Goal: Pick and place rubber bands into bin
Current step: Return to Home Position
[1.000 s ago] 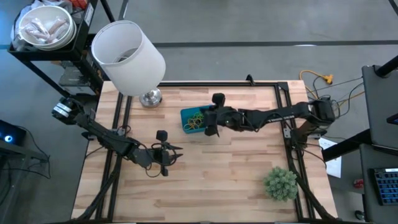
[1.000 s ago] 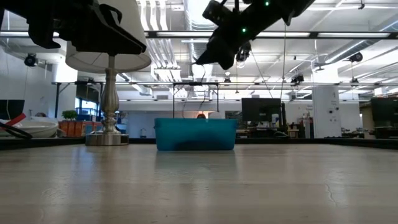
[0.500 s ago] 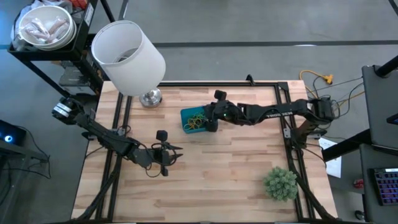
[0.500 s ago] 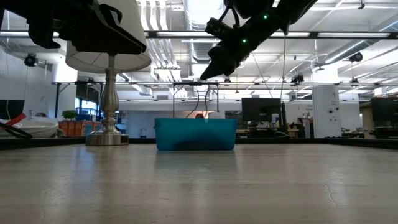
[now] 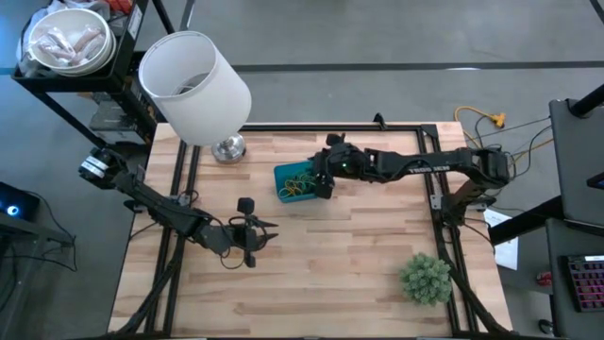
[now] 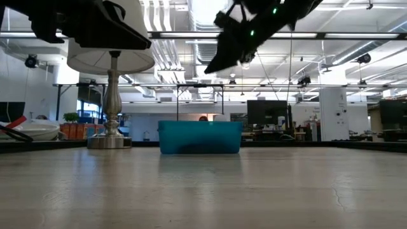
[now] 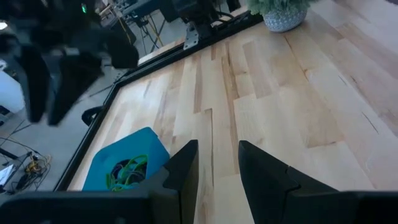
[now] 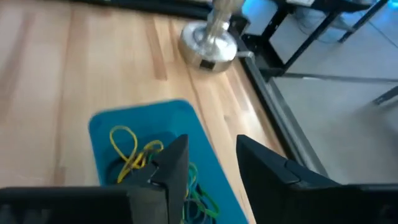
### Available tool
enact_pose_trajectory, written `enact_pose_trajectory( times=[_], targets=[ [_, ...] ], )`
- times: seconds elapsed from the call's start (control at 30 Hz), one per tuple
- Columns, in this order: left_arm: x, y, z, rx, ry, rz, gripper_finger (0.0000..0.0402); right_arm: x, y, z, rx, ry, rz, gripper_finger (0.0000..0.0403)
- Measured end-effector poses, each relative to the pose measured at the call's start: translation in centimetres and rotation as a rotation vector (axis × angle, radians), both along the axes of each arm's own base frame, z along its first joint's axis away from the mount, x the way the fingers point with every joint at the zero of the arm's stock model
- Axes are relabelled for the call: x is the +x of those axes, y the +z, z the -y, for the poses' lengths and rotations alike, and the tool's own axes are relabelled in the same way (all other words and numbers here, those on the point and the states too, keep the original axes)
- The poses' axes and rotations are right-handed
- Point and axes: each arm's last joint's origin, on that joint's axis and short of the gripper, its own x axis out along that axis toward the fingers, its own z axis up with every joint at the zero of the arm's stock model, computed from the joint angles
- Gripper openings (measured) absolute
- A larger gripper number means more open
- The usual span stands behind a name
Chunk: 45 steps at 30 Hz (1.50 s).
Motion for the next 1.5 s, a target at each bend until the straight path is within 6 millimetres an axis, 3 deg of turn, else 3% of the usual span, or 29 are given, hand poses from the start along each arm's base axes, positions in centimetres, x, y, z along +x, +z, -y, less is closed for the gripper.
enact_pose_trajectory(
  times=[0.23,0.33,0.47,0.6,0.73,0.87,1.2,1.5],
  targets=[
    [0.6,1.8,0.3,-0.015,-0.021,0.12,0.0098,-2.6,4.1,-4.1,-0.046,0.143,0.013,0.0139],
    [1.2,3.1,-0.1,0.007,-0.143,0.218,0.0098,-4.6,5.8,-5.7,-0.064,0.195,0.061,0.0136],
    [2.3,4.3,-1.8,0.013,-0.343,0.317,0.0098,-7.8,7.6,-7.3,-0.055,0.246,0.122,0.0129],
    [3.4,4.1,-4.6,0.021,-0.258,0.305,0.0098,-10.8,8.4,-8.6,-0.048,0.3,0.187,0.0124],
    [3.3,4.1,-7.0,0.029,-0.167,0.304,0.0098,-13.1,7.7,-9.6,-0.029,0.348,0.205,0.012],
    [1.8,3.9,-8.3,0.035,-0.123,0.295,0.0098,-15.4,6.2,-9.9,-0.013,0.377,0.253,0.0123],
    [-5.6,2.1,-9.1,0.007,-0.106,0.405,0.0098,-20.7,3.3,-8.9,-0.039,0.384,0.517,0.012],
    [-9.3,-0.8,-9.5,0.001,-0.095,0.486,0.0098,-22.5,0.8,-8.5,-0.051,0.392,0.554,0.0111]
  ],
)
